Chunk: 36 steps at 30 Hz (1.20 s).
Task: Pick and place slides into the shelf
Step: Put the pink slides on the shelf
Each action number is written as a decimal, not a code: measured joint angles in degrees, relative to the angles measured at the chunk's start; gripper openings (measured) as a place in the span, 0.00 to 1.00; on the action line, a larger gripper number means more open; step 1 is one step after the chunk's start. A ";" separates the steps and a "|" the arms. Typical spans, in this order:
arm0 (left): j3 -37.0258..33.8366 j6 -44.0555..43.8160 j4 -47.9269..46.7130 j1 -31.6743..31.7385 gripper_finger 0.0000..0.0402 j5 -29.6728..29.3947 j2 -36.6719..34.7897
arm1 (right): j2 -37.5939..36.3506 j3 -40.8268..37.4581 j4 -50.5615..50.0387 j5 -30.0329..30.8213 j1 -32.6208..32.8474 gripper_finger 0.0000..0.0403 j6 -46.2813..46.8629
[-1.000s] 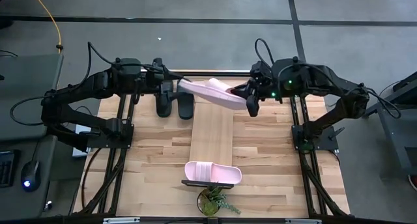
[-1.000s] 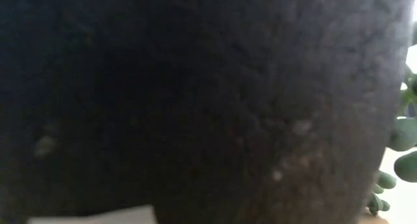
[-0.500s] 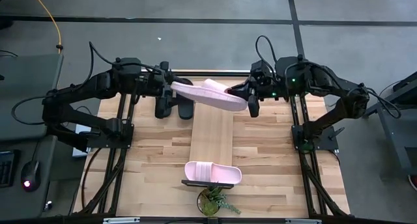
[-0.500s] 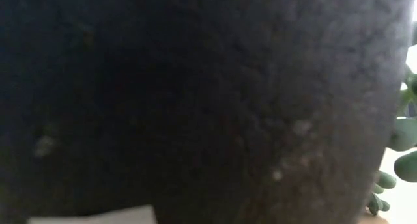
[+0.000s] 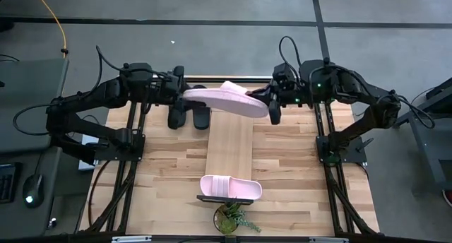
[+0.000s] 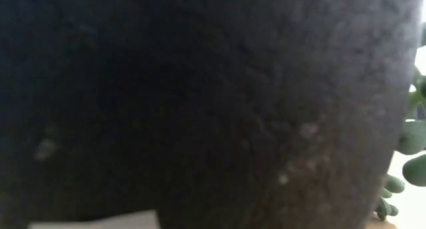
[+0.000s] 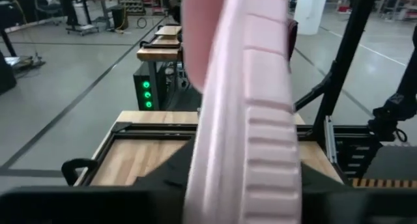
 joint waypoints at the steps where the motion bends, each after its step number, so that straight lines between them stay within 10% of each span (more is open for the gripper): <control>1: 0.00 0.06 0.00 0.00 0.19 0.26 0.00 | 0.00 0.00 0.00 0.12 -0.08 0.00 0.05; 20: 0.66 0.74 -3.69 0.07 0.11 -3.96 -0.14 | -0.23 -0.09 -4.28 -0.63 -6.99 0.13 3.95; 36: 21.14 13.14 -32.32 0.11 0.11 -21.08 4.34 | 0.59 12.14 -11.80 6.63 -12.77 0.30 -6.09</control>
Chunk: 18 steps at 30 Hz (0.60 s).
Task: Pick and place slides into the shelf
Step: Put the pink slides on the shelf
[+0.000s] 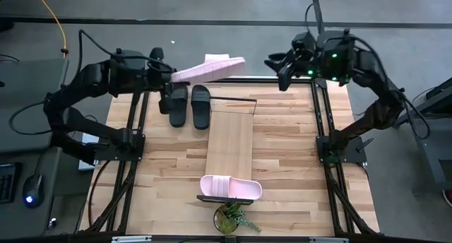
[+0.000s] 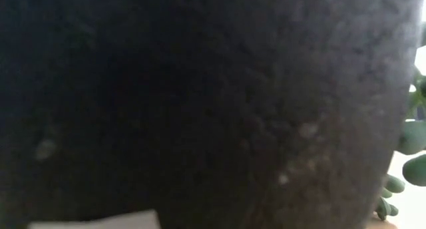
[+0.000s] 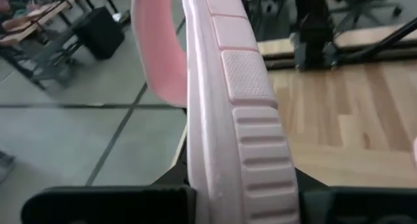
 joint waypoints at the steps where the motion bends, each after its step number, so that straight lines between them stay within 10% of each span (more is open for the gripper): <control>1: 1.44 0.18 -1.82 0.00 0.11 -0.72 0.90 | 0.57 1.78 -1.24 0.82 0.00 0.30 -0.53; 18: 19.74 11.17 -21.68 -7.28 0.12 -22.13 19.55 | 7.49 8.00 -14.82 0.80 0.39 0.30 -3.03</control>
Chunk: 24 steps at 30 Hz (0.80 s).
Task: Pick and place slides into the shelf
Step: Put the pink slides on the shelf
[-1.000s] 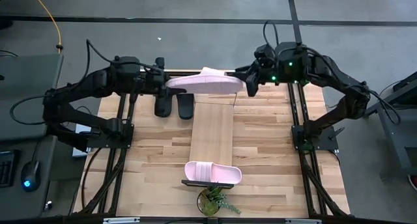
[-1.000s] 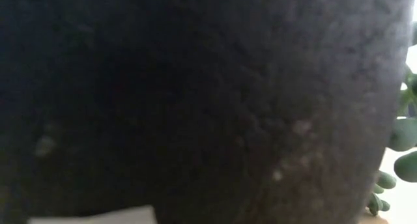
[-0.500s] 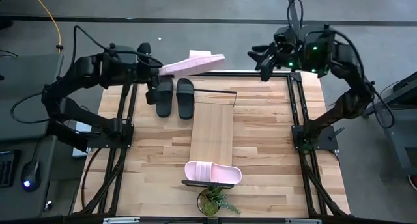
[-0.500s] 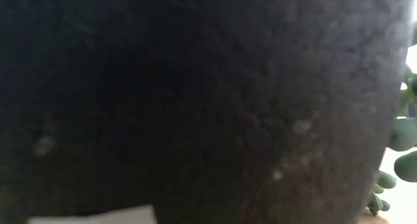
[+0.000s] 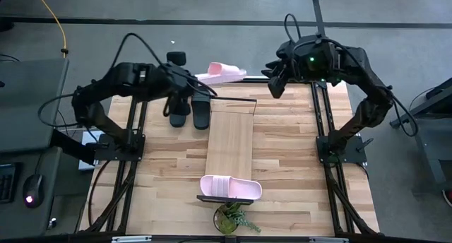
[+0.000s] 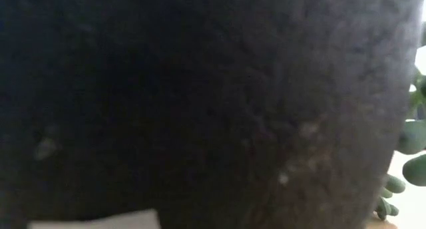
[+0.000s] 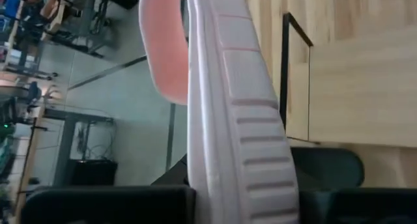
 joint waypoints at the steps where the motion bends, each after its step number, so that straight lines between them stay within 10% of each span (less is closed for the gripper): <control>1: 0.01 0.34 -0.17 -0.02 0.12 -0.25 0.23 | -0.01 0.08 0.35 -0.01 0.02 0.30 0.02; 24: 0.14 7.70 0.56 -0.02 0.11 -3.03 5.05 | 7.76 0.05 5.08 -6.64 0.05 0.30 0.16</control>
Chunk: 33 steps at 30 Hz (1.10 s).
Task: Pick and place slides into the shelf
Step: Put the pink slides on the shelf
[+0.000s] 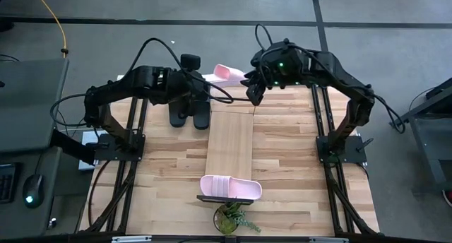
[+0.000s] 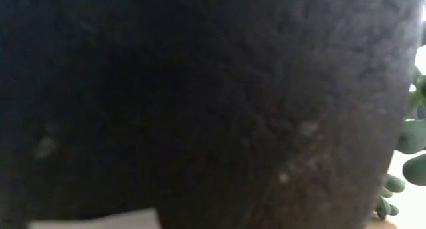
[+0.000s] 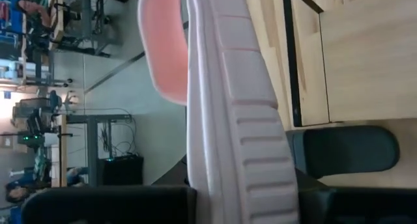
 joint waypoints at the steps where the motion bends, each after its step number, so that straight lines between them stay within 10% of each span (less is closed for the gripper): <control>1: 0.00 0.64 0.03 0.00 0.11 -0.10 0.00 | 0.10 0.00 -0.19 -0.01 -0.09 0.30 0.02; 33: -0.03 17.31 10.23 -1.76 0.11 -4.83 5.45 | 4.05 0.02 -2.92 0.21 -3.04 0.30 2.44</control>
